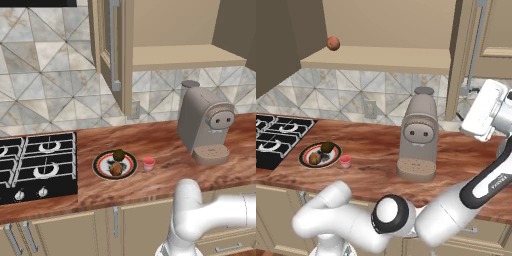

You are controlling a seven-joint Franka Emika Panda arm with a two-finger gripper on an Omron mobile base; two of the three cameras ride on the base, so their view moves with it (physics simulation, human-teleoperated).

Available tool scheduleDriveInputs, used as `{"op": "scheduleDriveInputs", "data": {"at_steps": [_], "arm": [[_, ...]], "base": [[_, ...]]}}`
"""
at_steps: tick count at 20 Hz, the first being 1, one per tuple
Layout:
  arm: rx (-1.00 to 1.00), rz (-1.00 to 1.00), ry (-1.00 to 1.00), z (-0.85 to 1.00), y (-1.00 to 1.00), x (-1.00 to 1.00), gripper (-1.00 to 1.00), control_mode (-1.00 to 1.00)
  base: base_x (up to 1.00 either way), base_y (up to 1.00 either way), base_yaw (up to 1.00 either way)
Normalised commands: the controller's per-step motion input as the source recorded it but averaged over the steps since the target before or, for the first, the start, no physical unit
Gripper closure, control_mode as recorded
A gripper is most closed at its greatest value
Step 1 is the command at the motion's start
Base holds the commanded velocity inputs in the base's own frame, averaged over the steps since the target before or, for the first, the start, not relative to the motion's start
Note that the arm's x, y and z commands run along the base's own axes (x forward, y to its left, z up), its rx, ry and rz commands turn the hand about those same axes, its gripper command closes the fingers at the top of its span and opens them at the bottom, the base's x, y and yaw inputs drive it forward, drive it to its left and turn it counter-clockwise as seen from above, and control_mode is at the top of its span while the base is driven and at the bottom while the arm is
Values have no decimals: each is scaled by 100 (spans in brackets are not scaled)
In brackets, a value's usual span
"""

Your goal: Pick the avocado and bread from the counter and place them on the plate. Then pick the jam from the cabinet and place it next to the plate. Lastly close the cabinet door.

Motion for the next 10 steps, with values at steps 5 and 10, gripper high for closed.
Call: {"op": "scheduleDriveInputs", "data": {"at_steps": [5,10], "arm": [[-1,-12,-7,12,69,-5,-100,-100],[0,-10,-14,39,58,0,-100,-100]], "base": [[0,0,0],[0,0,0]]}}
